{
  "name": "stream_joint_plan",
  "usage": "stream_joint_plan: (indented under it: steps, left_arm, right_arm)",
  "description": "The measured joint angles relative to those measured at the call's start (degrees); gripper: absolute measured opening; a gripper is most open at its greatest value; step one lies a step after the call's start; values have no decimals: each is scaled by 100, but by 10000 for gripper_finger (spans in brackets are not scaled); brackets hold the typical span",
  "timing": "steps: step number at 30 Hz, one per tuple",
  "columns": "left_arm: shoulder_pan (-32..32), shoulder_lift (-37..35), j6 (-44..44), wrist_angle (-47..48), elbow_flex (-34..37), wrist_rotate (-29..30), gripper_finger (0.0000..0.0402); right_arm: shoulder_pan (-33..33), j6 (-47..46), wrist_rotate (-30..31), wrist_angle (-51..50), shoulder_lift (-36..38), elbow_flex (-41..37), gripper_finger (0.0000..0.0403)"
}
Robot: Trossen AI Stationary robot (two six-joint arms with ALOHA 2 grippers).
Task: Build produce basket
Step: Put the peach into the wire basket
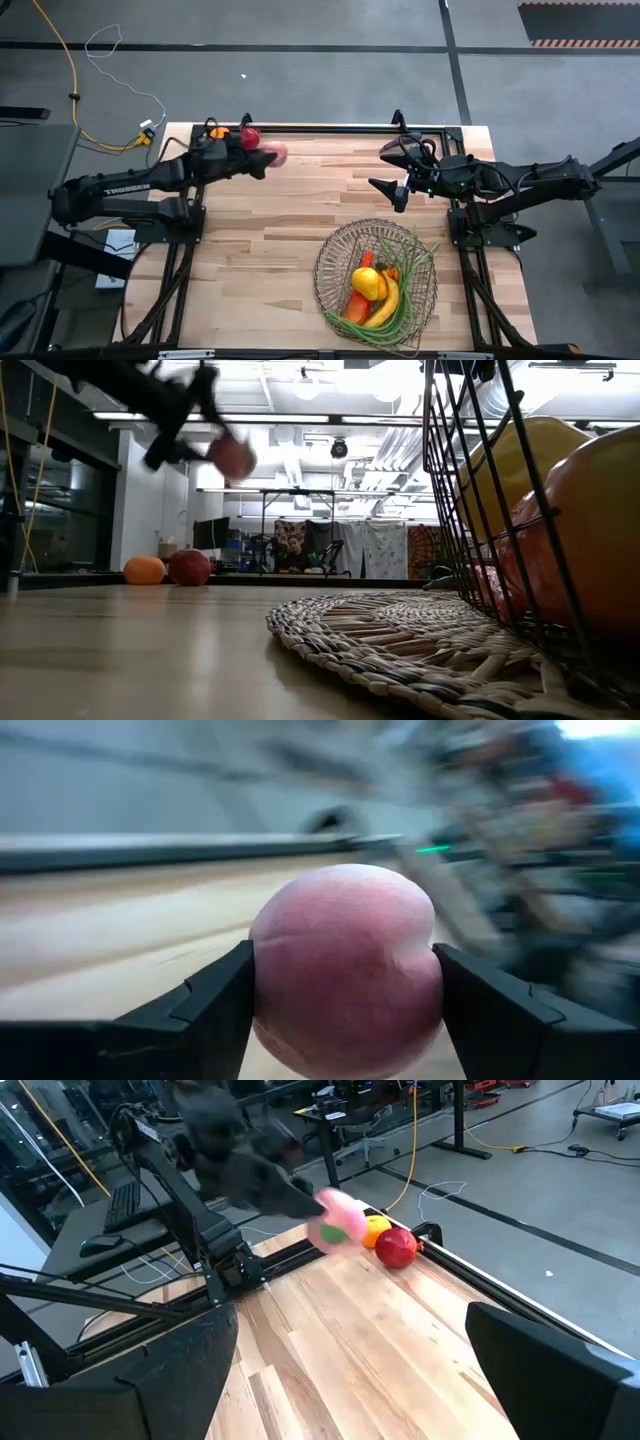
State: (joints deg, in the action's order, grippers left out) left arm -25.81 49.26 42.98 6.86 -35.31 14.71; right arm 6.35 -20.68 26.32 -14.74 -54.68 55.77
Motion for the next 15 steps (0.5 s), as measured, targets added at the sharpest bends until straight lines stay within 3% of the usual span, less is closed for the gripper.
stream_joint_plan:
  steps: [7, 15]
  left_arm:
    - [748, -3, -468, -2549, -9, -1209, 260]
    - [1235, 41, -992, -3319, -9, -1406, 260]
  right_arm:
    - [0, 111, -2, 2, -13, 0, 383]
    - [0, 767, -34, 420, -82, 2, 383]
